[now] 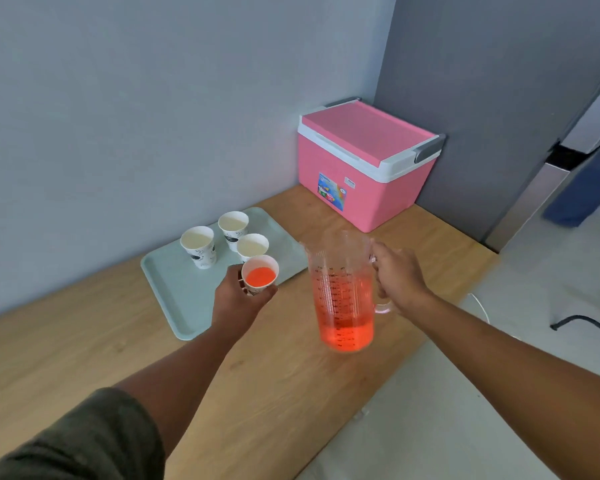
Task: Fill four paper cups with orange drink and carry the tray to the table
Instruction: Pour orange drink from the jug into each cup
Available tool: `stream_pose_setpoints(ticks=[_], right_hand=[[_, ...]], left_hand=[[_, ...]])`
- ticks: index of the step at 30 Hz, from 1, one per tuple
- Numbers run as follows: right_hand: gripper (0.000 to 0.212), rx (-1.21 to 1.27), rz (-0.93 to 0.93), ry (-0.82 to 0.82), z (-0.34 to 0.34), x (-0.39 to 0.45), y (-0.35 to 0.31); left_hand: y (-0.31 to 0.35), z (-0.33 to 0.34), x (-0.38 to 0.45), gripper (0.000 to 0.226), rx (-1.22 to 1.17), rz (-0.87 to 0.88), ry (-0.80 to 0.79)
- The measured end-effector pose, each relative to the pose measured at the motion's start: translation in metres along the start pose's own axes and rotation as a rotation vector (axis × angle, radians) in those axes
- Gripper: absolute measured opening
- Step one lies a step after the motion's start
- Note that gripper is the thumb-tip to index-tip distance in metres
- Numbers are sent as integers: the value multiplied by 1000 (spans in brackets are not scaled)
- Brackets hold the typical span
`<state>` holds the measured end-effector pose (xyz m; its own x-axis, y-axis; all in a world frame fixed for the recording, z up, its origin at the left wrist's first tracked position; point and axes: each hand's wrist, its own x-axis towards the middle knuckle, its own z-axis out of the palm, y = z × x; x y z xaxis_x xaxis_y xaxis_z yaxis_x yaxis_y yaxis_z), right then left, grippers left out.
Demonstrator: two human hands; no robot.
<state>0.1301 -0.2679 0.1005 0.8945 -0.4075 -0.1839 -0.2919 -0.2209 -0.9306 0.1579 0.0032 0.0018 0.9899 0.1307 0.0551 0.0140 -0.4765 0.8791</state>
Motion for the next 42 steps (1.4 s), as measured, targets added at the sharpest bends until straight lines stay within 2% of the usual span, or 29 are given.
stream_pose_setpoints(ticks=[4,9,14,18,23,33,37,42], right_hand=[[65,-5,-37,18,24,2,2],[67,-40,-75,37,44,4,4],[67,-51,-102,54,50,8,6],[60,-53,-104,95,50,13,13],[70,-57,-77,90,42,14,20],[71,-36,-33,92,37,13,30],[70,-8,-20,112,33,16,30],[67,-3,-33,100,24,20,30]], left_hand=[[-26,-37,12,59,25,-70,83],[-49,-58,31,64,35,-160,165],[-59,-52,40,65,20,-184,169],[-60,-44,46,66,-2,-216,191],[-60,-41,54,66,-16,-232,181],[-61,-30,53,74,-30,-266,183],[-57,-15,37,87,-41,-378,295],[-38,12,12,75,-143,-437,437]])
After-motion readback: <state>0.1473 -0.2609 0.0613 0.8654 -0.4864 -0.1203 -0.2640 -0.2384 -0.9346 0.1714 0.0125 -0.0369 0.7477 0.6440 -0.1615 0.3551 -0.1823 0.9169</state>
